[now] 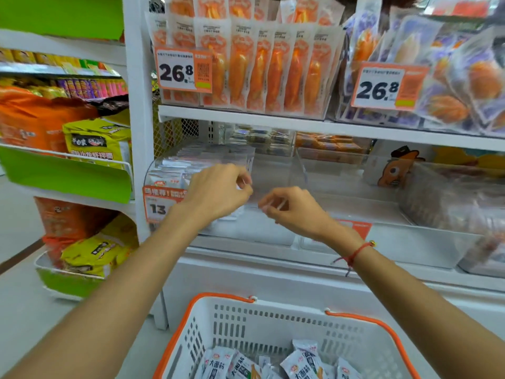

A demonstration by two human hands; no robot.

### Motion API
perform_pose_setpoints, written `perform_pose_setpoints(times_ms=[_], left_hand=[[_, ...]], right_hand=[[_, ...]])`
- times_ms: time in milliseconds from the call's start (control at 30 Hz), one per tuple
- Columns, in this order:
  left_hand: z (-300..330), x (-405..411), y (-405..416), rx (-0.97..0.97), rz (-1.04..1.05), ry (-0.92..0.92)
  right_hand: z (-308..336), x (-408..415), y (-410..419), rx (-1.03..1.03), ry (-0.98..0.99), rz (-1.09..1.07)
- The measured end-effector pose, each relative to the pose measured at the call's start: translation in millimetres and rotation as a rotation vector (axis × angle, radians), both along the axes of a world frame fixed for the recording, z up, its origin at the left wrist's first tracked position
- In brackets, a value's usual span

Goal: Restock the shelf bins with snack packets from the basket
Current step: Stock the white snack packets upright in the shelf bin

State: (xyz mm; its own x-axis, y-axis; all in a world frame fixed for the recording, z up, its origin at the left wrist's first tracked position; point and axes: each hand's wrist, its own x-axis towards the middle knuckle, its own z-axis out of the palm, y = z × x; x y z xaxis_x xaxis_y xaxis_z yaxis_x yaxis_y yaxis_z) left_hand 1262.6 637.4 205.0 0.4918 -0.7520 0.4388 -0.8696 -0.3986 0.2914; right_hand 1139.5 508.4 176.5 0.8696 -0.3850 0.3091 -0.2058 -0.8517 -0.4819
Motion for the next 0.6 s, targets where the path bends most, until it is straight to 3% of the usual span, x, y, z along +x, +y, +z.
perform_pose_setpoints(times_ms=[300,600], left_hand=[[-139.9,-58.1,32.8,0.147,-0.072,0.437],[-286.7,-83.3,52.6,0.423,-0.062,0.705]], right_hand=[[-101.0,-79.0,6.7,0.303,0.301,-0.034],[-233.1,-116.3,28.6,0.561,0.548,-0.156]])
